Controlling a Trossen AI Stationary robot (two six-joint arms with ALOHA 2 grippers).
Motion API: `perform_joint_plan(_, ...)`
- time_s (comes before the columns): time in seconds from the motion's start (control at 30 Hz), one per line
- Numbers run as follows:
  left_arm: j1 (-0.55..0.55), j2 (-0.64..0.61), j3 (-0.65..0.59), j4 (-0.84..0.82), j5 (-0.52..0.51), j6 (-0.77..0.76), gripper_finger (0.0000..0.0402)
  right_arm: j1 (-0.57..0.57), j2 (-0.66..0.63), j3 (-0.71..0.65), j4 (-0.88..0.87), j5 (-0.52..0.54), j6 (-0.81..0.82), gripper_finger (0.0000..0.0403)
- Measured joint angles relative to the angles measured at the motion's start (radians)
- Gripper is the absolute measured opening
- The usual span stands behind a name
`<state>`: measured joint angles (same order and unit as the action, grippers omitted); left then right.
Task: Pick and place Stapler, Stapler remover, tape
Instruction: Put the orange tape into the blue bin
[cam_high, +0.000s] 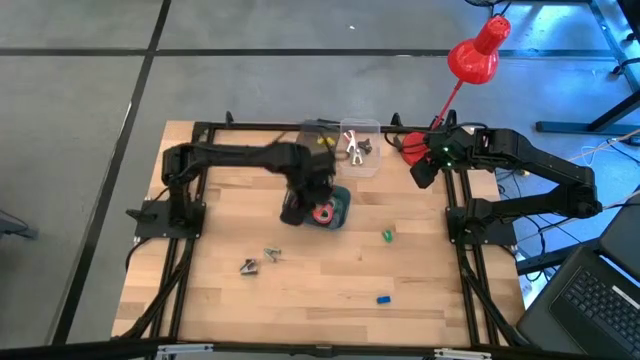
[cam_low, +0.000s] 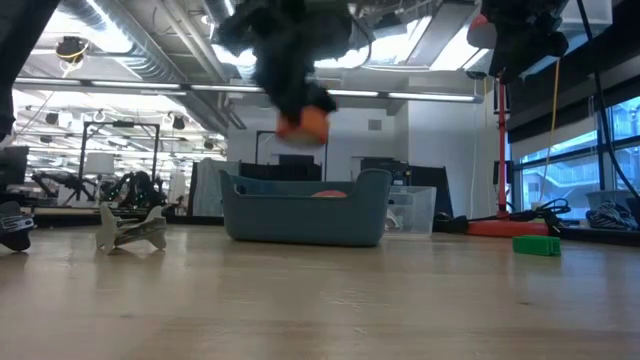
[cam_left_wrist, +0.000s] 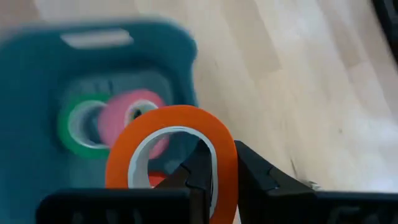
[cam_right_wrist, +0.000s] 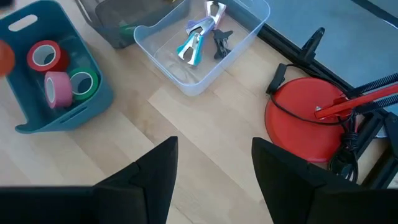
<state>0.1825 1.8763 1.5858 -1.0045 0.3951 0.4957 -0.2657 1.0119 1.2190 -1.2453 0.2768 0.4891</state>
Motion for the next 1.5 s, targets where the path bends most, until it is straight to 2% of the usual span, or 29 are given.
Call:
perform_joint_plan(0.2,0.005,-0.002,-0.173,0.149,-0.043,-0.066,0.0034,0.0,0.0,0.0,-0.003,-0.004,0.0,0.0207)
perform_joint_plan(0.3,0.015,-0.002,-0.206,0.204,-0.122,-0.058,0.0034,0.0,0.0,0.0,-0.003,-0.005,0.0,0.0207)
perform_joint_plan(0.43,0.043,-0.004,-0.259,0.316,-0.135,-0.053,0.0034,0.0,0.0,0.0,-0.002,-0.008,0.0,0.0207)
perform_joint_plan(0.63,0.087,-0.002,-0.312,0.35,-0.117,-0.063,0.0034,0.0,0.0,0.0,-0.002,-0.008,0.0,0.0207)
perform_joint_plan(0.77,0.1,0.009,-0.319,0.35,-0.148,-0.073,0.0034,0.0,0.0,0.0,-0.002,-0.008,0.001,0.0207)
perform_joint_plan(0.83,0.103,0.006,-0.319,0.349,-0.147,-0.074,0.0049,0.0,0.0,0.0,-0.001,-0.008,0.001,0.0207)
perform_joint_plan(1.03,0.094,0.008,-0.32,0.342,-0.188,-0.094,0.0131,0.0,0.0,0.0,-0.001,-0.008,0.008,0.0206)
perform_joint_plan(1.23,0.078,0.005,-0.312,0.32,-0.187,-0.1,0.02,0.0,0.0,0.0,0.008,-0.014,0.012,0.0206)
perform_joint_plan(1.37,0.066,0.004,-0.235,0.205,-0.187,-0.147,0.0232,0.0,0.0,0.0,0.008,-0.019,0.011,0.0206)
perform_joint_plan(1.5,0.065,-0.033,-0.134,0.097,-0.191,-0.225,0.0243,0.0,0.0,0.0,0.008,-0.018,0.004,0.0206)
